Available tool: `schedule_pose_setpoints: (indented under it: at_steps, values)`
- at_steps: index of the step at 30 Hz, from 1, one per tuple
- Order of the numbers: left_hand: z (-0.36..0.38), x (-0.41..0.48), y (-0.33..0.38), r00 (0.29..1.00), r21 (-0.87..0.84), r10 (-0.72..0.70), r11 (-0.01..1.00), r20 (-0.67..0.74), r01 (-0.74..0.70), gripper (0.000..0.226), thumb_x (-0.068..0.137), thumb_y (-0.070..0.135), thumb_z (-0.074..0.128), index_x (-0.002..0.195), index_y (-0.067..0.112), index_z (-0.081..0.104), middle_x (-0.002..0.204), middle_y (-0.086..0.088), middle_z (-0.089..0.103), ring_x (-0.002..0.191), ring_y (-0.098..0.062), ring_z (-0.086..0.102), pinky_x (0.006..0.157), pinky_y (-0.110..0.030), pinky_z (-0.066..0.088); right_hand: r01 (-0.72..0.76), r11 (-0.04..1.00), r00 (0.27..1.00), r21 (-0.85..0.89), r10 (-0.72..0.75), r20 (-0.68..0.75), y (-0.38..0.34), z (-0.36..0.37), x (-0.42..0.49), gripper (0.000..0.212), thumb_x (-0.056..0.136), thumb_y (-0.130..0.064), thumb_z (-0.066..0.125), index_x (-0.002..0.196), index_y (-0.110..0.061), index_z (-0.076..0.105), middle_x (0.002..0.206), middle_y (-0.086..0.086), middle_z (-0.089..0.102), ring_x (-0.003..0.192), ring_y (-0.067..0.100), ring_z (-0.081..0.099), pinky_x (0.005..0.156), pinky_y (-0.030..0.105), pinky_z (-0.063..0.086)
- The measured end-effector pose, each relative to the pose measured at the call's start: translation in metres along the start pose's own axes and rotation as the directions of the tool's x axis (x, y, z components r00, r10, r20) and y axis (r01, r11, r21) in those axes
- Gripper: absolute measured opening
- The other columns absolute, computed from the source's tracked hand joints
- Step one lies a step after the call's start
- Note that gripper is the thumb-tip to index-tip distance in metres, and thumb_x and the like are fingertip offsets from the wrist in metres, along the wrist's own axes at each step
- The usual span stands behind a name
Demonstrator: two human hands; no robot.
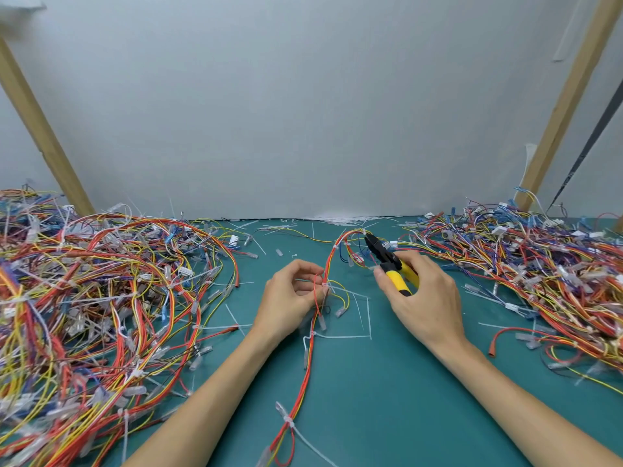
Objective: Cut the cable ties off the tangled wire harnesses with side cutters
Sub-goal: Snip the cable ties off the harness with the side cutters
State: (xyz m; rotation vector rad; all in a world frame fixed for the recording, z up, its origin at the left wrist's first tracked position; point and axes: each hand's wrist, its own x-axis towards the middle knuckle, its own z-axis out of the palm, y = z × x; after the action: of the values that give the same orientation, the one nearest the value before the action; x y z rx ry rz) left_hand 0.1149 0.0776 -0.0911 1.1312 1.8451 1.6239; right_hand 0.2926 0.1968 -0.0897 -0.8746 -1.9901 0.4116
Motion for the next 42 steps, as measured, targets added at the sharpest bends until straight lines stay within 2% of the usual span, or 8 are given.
schedule_pose_setpoints:
  at_steps: [7,19,21,24,28,35,38,42]
  values:
    - [0.0007,-0.0033,0.0048,1.0,0.011,-0.026,1.0,-0.013,0.026,0.021,0.077,0.0,0.078,0.084,0.011,0.061,0.085,-0.005,0.073,0.076,-0.016,0.073,0.075,-0.026,0.058,0.047,0.999,0.999,-0.015,-0.046,0.028,-0.0003,0.0007,-0.0015,0.027,0.082,-0.052,0.065,0.101,-0.033,0.061,0.091,-0.017,0.062,0.088,0.011,0.058,0.071,0.032,0.049]
    - [0.0019,-0.0018,0.0033,0.995,0.153,-0.045,0.987,-0.085,0.057,0.017,0.072,0.008,0.083,0.071,0.017,0.069,0.074,-0.001,0.075,0.065,-0.003,0.07,0.068,-0.013,0.053,0.076,0.997,0.996,-0.03,-0.074,0.045,0.0019,0.002,-0.0019,0.029,0.082,-0.054,0.064,0.103,-0.034,0.06,0.091,-0.017,0.062,0.088,0.01,0.057,0.072,0.032,0.049]
    - [0.0016,-0.0023,0.0026,0.995,0.154,-0.05,0.986,-0.083,0.062,0.014,0.073,0.009,0.082,0.069,0.016,0.07,0.071,-0.001,0.075,0.068,-0.007,0.072,0.068,-0.016,0.054,0.077,0.996,0.996,-0.034,-0.075,0.048,0.0025,0.0022,-0.0021,0.03,0.082,-0.055,0.063,0.104,-0.034,0.06,0.092,-0.017,0.062,0.089,0.01,0.057,0.072,0.032,0.049]
    - [0.002,-0.0037,0.0022,0.996,0.093,-0.067,0.993,-0.05,0.072,0.009,0.077,0.01,0.08,0.073,0.008,0.072,0.072,-0.005,0.075,0.074,-0.016,0.074,0.072,-0.025,0.057,0.082,0.996,0.995,-0.044,-0.08,0.052,0.0033,0.0029,-0.0019,0.031,0.082,-0.056,0.063,0.104,-0.034,0.06,0.092,-0.017,0.062,0.089,0.01,0.057,0.072,0.031,0.048]
    - [0.0025,-0.0041,0.0022,0.998,0.036,-0.069,0.997,-0.005,0.069,0.01,0.084,0.011,0.075,0.079,0.003,0.072,0.076,-0.007,0.076,0.075,-0.014,0.074,0.076,-0.025,0.058,0.091,0.995,0.994,-0.052,-0.087,0.063,0.0036,0.0033,-0.0021,0.029,0.081,-0.055,0.064,0.102,-0.036,0.059,0.09,-0.018,0.061,0.088,0.011,0.056,0.07,0.03,0.046]
    - [0.0045,-0.0045,0.0036,0.998,0.016,-0.059,0.998,0.029,0.059,0.019,0.091,0.02,0.069,0.075,0.009,0.069,0.07,-0.004,0.075,0.073,-0.015,0.074,0.06,-0.018,0.051,0.091,0.995,0.995,-0.038,-0.089,0.045,0.0023,0.0028,-0.0026,0.027,0.082,-0.056,0.062,0.101,-0.037,0.058,0.088,-0.019,0.06,0.086,0.01,0.056,0.069,0.029,0.045]
    - [0.0047,-0.0052,0.0039,0.998,0.064,-0.045,0.997,0.039,0.042,0.024,0.094,0.027,0.065,0.075,0.012,0.069,0.069,-0.004,0.074,0.061,-0.011,0.069,0.054,-0.017,0.046,0.082,0.996,0.996,-0.038,-0.08,0.043,0.002,0.0028,-0.0026,0.027,0.082,-0.054,0.064,0.101,-0.036,0.058,0.089,-0.02,0.06,0.087,0.011,0.057,0.07,0.031,0.047]
    - [0.0036,-0.0046,0.0032,0.996,0.06,-0.044,0.997,0.072,0.04,0.024,0.093,0.028,0.065,0.08,0.008,0.071,0.073,-0.005,0.075,0.065,-0.012,0.07,0.062,-0.022,0.052,0.085,0.995,0.995,-0.046,-0.082,0.058,0.002,0.0031,-0.0026,0.029,0.082,-0.056,0.062,0.102,-0.036,0.058,0.089,-0.018,0.06,0.087,0.011,0.056,0.07,0.03,0.047]
